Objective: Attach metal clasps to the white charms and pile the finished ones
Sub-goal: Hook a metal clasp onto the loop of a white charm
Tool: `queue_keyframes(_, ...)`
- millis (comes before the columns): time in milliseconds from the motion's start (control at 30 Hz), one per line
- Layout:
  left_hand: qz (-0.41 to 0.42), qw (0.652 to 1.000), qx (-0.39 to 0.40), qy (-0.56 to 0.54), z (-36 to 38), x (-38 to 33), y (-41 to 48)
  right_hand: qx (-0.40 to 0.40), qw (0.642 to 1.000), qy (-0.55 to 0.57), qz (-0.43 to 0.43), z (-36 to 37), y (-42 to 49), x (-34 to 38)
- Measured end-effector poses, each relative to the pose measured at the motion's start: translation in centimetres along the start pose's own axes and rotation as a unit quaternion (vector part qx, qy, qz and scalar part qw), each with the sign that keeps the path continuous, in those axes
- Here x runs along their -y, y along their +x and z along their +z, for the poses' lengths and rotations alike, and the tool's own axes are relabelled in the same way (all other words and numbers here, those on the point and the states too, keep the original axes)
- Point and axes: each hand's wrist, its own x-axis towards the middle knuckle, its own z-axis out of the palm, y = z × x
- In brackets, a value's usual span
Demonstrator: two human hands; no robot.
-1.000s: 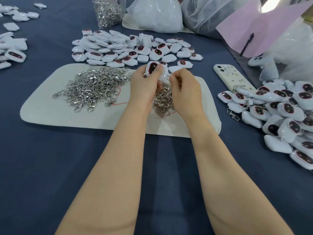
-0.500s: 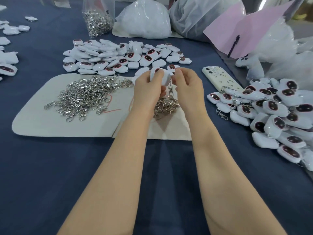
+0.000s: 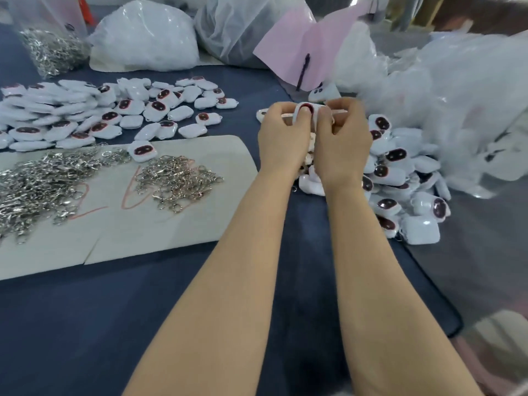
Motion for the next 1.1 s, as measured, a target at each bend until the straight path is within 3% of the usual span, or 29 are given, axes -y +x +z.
queue_keyframes(167,0.027,0.994,0.037,0.095,3.6,0.2,-0.1,-0.041,0.997,-0.072,0.002,-2.2,1.7,-1.8)
queue_keyframes(500,-0.011,0.941,0.097,0.323,5.9,2.4,0.8,0.020,0.973,-0.224,0.058,-3.6,2.4,-4.5)
queue_keyframes(600,0.015,0.949,0.074,0.306,5.5,1.9,0.8,-0.014,0.975,-0.216,0.043,-3.4,2.4,-3.9)
queue_keyframes(733,0.028,0.990,0.011,0.138,2.6,0.3,1.5,-0.026,0.994,-0.109,-0.007,-1.4,1.6,-1.7)
queue_keyframes(900,0.019,0.993,-0.115,0.025,-4.8,-0.8,3.3,0.119,0.992,-0.019,-0.019,4.8,-1.1,1.4)
queue_keyframes(1100,-0.065,0.967,-0.245,-0.003,-15.1,0.1,4.7,0.361,0.922,-0.096,-0.100,13.9,-6.4,4.5)
